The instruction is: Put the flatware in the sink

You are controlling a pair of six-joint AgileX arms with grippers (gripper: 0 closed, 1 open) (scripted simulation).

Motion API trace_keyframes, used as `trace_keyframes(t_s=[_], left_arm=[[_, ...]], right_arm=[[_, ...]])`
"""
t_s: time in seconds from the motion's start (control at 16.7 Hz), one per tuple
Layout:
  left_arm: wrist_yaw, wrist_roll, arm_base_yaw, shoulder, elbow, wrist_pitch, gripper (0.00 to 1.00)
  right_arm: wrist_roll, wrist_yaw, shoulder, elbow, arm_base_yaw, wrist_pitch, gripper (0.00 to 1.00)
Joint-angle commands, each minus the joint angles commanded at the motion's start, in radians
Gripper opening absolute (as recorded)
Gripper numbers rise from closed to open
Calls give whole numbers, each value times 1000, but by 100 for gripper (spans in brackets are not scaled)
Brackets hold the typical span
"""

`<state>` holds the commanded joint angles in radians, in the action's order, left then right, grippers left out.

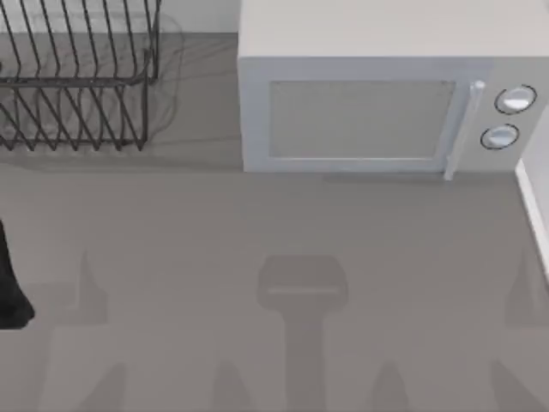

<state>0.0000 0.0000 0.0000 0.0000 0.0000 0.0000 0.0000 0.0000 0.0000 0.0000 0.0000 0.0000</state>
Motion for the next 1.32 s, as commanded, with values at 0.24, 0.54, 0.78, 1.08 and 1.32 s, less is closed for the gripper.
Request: trace_keyframes(t_s=[0.24,0.54,0.78,1.08,1.32], left_arm=[[0,0,0,0,0,0,100],[0,0,0,0,0,0,100],[0,0,0,0,0,0,100],[0,0,0,0,0,0,100],[0,0,0,0,0,0,100]], right_arm=[[-5,1,34,30,-19,-33,100],[-39,0,303,221,-135,-259,100],[-76,-1,673,426,-264,-521,100],[-119,1,1083,670,-420,-828,100],[-144,1,1303,815,-507,-996,100]])
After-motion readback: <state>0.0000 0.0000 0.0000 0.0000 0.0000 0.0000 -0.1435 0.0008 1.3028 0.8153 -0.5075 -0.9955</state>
